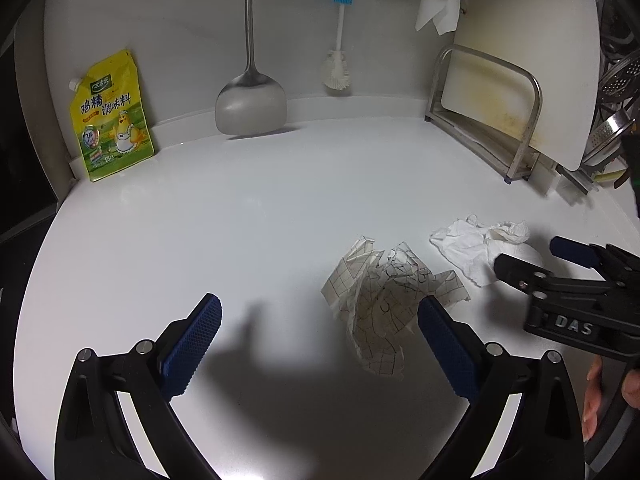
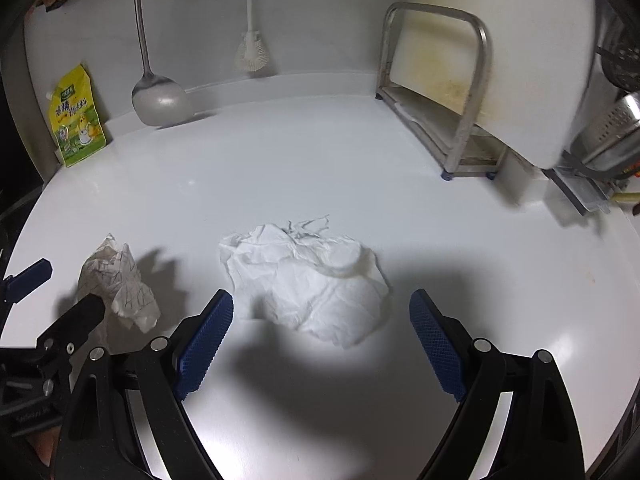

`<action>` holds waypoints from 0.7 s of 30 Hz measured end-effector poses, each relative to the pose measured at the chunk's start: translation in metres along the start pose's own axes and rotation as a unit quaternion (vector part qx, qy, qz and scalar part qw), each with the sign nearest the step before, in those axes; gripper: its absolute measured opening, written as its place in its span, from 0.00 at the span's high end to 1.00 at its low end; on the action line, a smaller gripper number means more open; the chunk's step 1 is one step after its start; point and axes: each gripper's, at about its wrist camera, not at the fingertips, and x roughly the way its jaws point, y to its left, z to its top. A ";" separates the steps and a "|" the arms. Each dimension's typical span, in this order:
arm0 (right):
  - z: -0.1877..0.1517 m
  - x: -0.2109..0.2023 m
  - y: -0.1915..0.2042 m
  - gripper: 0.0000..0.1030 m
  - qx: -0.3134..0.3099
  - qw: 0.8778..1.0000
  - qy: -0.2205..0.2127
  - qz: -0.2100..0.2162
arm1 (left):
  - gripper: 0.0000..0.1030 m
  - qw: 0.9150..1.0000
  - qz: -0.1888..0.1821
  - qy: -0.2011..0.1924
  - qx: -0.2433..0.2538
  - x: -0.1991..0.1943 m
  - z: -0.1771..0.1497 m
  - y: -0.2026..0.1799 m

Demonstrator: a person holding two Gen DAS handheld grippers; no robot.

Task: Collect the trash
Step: 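Grasp the white tissue with the right gripper while the left grasps the crumpled paper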

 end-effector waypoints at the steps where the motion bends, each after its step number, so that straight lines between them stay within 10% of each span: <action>1: 0.002 0.003 0.003 0.17 -0.003 1.000 0.003 -0.001 | 0.06 1.000 -0.001 0.000 0.001 0.000 0.000 0.000; 6: 0.007 0.021 0.010 0.18 -0.008 1.000 0.025 0.002 | 0.06 1.000 0.003 -0.002 0.008 0.000 -0.001 -0.002; 13: 0.000 0.020 0.006 0.83 -0.006 1.000 0.014 0.022 | 0.06 1.000 -0.013 -0.020 0.002 -0.006 -0.002 -0.003; 21: -0.007 -0.010 -0.031 0.85 0.071 0.993 -0.032 0.084 | 0.06 1.000 -0.020 -0.009 -0.007 0.001 0.002 -0.008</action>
